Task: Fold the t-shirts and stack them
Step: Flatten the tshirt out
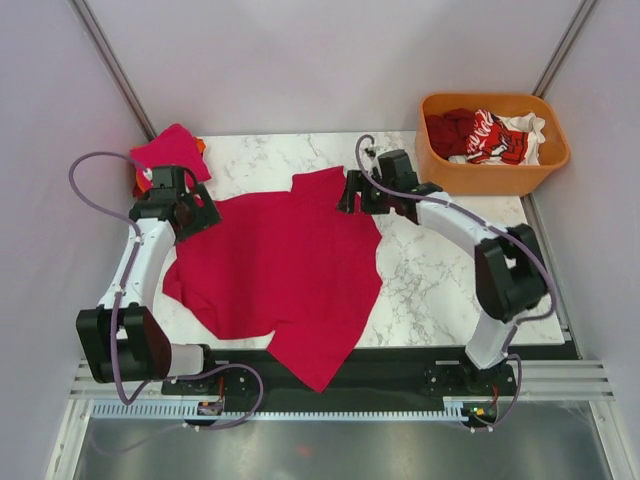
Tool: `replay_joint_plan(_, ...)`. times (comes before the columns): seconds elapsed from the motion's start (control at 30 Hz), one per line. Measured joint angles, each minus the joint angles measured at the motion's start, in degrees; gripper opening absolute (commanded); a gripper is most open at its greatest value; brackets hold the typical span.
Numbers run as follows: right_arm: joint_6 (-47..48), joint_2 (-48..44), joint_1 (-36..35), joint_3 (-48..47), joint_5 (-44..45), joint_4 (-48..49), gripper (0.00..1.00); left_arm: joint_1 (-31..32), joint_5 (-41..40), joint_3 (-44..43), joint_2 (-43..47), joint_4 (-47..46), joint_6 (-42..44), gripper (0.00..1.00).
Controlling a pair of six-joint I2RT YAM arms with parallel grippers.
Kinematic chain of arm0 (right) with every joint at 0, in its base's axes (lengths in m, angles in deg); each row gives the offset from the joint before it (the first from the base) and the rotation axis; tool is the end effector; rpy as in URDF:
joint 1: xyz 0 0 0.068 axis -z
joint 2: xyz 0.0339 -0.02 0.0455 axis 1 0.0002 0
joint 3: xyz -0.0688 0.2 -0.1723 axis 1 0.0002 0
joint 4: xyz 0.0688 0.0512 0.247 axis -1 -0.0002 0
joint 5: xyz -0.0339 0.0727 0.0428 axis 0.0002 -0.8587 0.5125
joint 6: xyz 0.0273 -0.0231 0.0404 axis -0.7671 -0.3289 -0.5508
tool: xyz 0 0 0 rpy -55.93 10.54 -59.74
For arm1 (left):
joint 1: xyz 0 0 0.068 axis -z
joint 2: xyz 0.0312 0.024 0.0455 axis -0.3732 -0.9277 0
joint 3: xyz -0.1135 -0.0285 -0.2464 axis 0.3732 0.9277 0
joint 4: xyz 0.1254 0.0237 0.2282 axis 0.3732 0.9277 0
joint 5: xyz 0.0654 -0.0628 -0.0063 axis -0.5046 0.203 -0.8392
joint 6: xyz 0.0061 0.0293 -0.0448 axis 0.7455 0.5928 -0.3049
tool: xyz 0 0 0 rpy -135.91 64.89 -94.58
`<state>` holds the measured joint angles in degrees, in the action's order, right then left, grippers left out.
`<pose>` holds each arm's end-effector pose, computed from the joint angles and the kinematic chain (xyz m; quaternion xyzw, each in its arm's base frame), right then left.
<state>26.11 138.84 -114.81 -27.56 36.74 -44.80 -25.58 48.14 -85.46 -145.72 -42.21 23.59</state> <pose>0.3547 0.1732 0.2702 -0.0565 0.8818 0.2842 0.3721 0.2788 0.0227 0.3054 -0.2364 0.9105 0.0079 0.3391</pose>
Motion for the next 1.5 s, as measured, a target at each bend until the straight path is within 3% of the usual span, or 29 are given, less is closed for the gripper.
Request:
replay_joint_plan(0.23,-0.42,16.35,-0.04,-5.03,-5.11,-0.50,0.82,0.00,2.03,3.80,0.11,-0.90,0.00,0.95)
replay_joint_plan(0.43,-0.46,21.03,1.33,-6.78,-5.25,-0.52,0.83,0.00,2.32,3.80,0.02,-1.68,0.00,0.95)
replay_joint_plan(1.0,1.46,19.65,14.12,-4.96,-1.57,0.46,0.89,0.42,2.47,-2.69,-9.68,-2.60,0.07,0.93)
replay_joint_plan(1.17,3.08,17.55,13.97,-4.11,7.43,-3.78,0.92,7.23,-0.79,-2.84,-9.49,-2.21,-0.22,0.88)
replay_joint_plan(1.5,4.15,4.66,14.14,-1.55,13.20,-12.92,0.97,14.64,-3.52,11.56,2.08,3.58,-7.21,0.82)
